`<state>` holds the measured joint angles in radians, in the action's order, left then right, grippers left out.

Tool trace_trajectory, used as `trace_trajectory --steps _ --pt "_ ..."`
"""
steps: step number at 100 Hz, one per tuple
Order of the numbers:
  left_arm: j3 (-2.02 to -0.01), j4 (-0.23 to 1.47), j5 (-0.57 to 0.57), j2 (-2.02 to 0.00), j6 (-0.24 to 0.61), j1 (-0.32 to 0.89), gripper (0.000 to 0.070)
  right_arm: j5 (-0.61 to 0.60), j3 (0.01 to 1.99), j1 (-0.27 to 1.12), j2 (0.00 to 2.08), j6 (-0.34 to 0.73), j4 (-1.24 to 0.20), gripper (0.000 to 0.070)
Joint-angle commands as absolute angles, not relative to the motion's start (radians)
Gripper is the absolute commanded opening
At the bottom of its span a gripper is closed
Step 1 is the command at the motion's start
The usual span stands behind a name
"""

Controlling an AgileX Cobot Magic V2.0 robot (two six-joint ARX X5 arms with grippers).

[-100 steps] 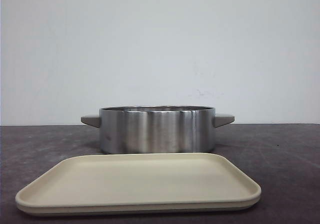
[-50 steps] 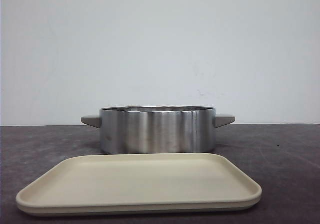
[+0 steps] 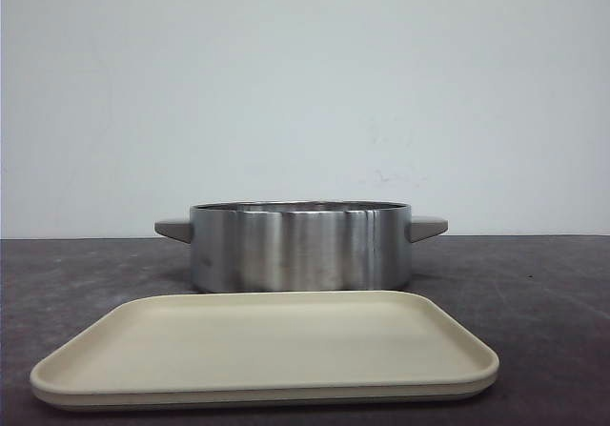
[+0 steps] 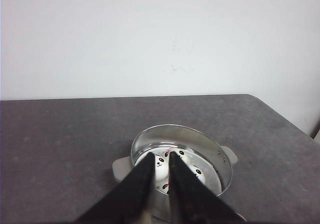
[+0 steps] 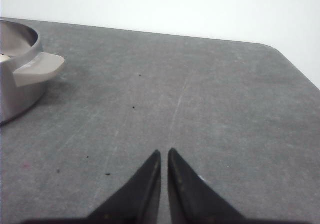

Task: Steam buns

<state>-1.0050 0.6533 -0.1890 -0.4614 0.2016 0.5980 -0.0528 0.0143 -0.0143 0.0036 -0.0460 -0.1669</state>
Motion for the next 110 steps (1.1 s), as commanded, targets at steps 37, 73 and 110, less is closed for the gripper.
trace_trajectory --steps 37,73,110 --pt "-1.020 0.639 -0.194 -0.463 0.203 0.603 0.0000 -0.052 0.012 -0.015 0.004 -0.053 -0.152 0.0018" --pt "-1.015 0.641 -0.181 -0.416 0.146 0.478 0.0000 -0.052 0.012 -0.015 0.004 -0.053 -0.152 0.0019" --pt "-0.451 0.223 0.022 -0.146 0.165 0.149 0.0000 -0.052 0.012 -0.015 0.004 -0.053 -0.152 0.0018"
